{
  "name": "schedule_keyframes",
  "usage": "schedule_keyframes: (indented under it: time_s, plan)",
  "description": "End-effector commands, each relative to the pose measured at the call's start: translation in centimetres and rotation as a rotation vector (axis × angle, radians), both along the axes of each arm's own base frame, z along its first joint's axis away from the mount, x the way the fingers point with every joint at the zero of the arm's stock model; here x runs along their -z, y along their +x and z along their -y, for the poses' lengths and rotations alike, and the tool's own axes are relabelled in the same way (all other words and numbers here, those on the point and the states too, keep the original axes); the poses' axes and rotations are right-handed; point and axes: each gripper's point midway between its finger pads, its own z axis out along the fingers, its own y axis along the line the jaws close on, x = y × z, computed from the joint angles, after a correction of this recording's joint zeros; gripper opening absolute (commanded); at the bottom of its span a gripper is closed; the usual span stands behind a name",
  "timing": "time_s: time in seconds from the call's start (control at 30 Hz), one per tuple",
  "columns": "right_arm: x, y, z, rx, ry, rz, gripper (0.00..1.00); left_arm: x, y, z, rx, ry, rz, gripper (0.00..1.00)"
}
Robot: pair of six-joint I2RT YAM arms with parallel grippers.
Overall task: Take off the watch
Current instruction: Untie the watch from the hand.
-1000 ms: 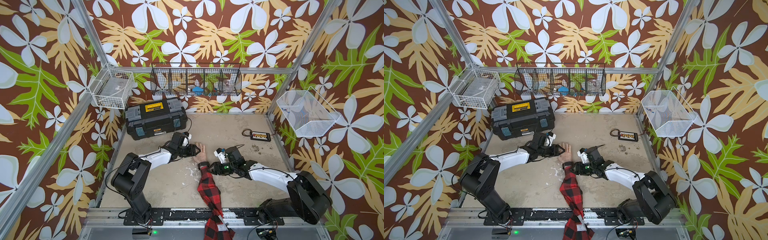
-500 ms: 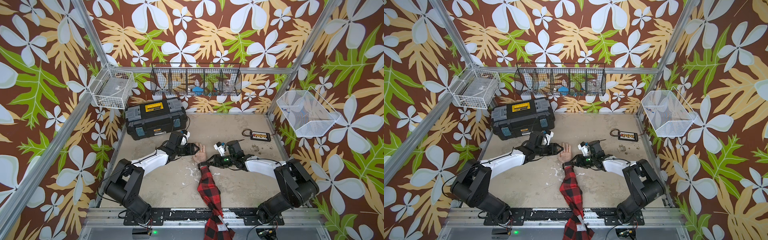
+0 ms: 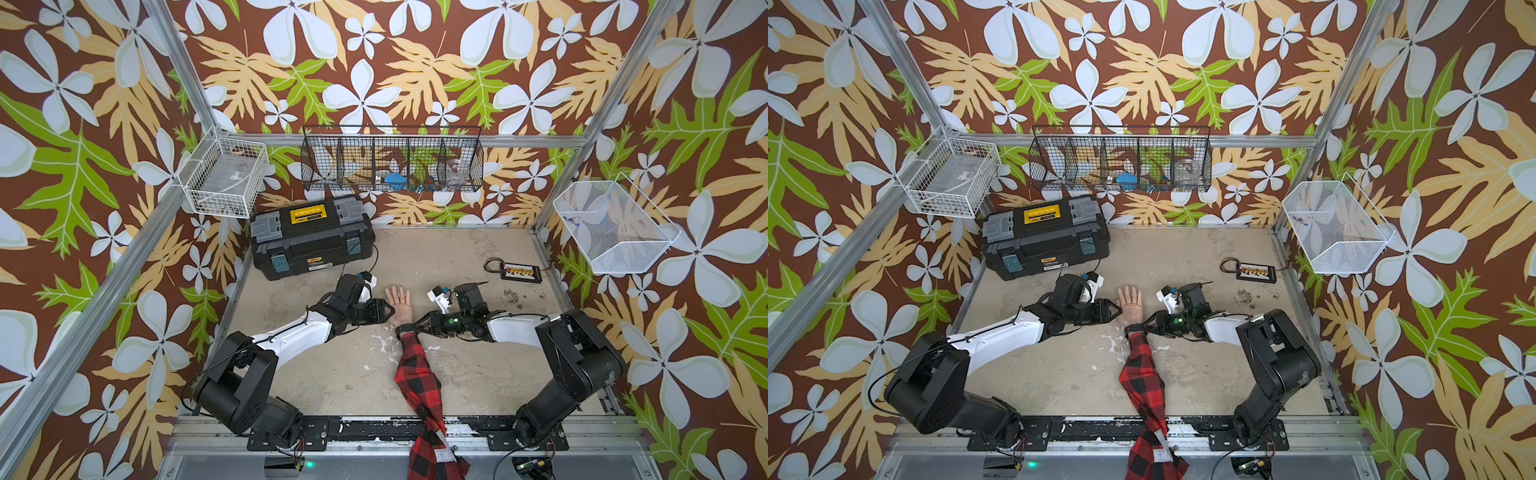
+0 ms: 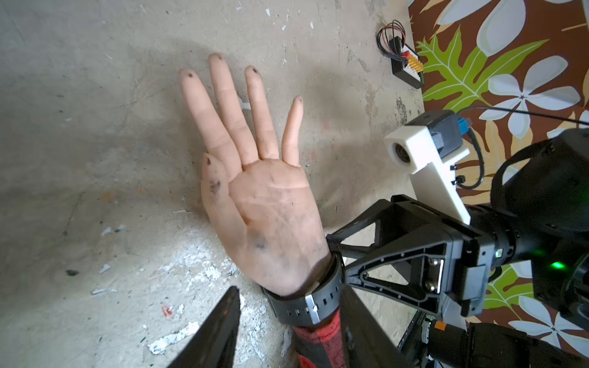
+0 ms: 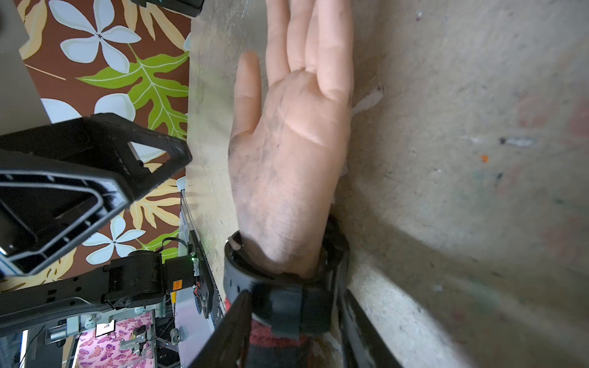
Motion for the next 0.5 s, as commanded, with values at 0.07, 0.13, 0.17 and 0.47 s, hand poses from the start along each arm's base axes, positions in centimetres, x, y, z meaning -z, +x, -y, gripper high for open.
schedule_keyframes:
  time_s: [0.07, 0.13, 0.17, 0.47]
  plan:
    - [-0.2, 0.1, -0.1, -0.007, 0.017, 0.017, 0.41, 0.5, -0.5, 0.4, -0.003, 0.009, -0.011, 0.51]
    - [-0.2, 0.1, -0.1, -0.007, 0.016, 0.016, 0.38, 0.9, -0.7, 0.5, 0.0, 0.014, -0.018, 0.51]
    - [-0.2, 0.2, 0.0, -0.004, 0.016, 0.017, 0.37, 1.0, -0.8, 0.5, -0.001, 0.016, -0.02, 0.51]
    - [0.0, 0.5, 0.3, 0.009, -0.006, 0.022, 0.35, 1.1, -0.9, 0.4, -0.003, 0.023, -0.018, 0.49]
